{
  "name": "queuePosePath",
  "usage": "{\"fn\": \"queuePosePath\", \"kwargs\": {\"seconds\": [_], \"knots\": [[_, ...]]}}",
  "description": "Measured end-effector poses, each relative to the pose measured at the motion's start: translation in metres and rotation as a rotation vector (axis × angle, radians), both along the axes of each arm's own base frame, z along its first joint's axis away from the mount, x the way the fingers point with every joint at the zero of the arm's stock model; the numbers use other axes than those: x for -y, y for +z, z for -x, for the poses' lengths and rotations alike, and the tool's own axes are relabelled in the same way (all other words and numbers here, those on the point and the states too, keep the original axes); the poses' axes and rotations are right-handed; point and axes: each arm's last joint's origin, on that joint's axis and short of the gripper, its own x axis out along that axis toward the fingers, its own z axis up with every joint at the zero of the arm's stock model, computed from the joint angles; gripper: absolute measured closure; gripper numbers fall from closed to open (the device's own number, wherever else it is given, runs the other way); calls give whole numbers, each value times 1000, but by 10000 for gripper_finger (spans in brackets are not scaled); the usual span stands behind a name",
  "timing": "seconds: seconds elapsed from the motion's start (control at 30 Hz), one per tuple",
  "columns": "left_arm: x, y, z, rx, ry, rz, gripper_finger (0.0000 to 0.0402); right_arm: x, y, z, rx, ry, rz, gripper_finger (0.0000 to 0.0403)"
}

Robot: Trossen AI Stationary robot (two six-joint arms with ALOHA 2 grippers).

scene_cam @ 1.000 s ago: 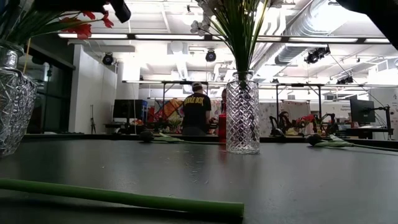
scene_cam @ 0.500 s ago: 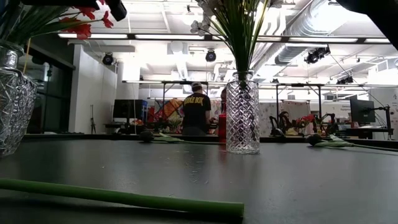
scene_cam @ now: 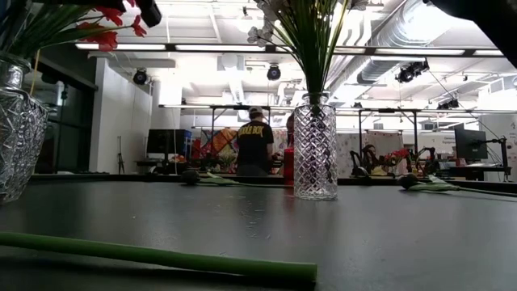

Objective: Sort flowers into vase by color
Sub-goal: Put the red flowers into the left transparent vase

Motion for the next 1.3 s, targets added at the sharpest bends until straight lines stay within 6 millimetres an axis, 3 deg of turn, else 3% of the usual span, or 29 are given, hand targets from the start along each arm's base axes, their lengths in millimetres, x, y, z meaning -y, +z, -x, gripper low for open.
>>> {"fn": "queuePosePath", "kwargs": {"seconds": [0.23,0.77,0.9,1.1,1.3], "knots": [[0,0,0,1,0,0,402,-3,-17,-5,-26,21,-18,267],[0,0,0,1,0,0,402,-3,-16,-6,-3,27,-16,271],[0,0,0,2,0,0,402,-5,-15,-5,2,41,13,300],[0,0,0,2,0,0,402,-8,-15,-5,6,45,19,388],[0,0,0,2,0,0,402,-10,-2,-2,56,12,47,384]]}}
